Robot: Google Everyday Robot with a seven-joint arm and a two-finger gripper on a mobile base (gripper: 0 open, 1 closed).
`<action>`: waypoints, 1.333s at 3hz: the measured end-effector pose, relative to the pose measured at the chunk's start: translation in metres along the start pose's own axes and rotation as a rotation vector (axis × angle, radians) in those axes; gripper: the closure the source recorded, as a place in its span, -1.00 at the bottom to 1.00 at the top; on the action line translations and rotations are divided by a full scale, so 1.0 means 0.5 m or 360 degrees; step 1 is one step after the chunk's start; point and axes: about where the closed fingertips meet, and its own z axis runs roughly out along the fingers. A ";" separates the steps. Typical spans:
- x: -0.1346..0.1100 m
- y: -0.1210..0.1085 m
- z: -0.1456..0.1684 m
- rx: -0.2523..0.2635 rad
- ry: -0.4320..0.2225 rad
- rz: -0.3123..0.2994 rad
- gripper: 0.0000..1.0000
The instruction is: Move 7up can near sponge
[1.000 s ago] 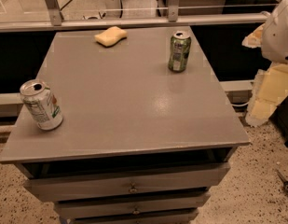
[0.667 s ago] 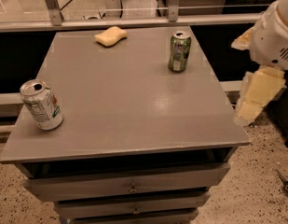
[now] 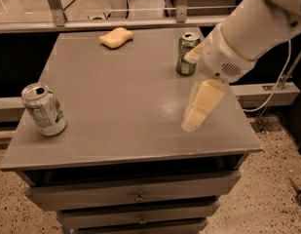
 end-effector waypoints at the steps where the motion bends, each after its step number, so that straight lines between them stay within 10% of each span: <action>1: -0.113 -0.005 0.074 -0.0056 -0.0181 0.0004 -1.00; 2: -0.117 -0.006 0.078 -0.0056 -0.0203 0.0010 -1.00; 4: -0.235 -0.009 0.173 -0.0115 -0.0617 0.0024 -1.00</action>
Offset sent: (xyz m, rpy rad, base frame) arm 0.0136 0.0586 -0.0071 0.1020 0.0140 0.0351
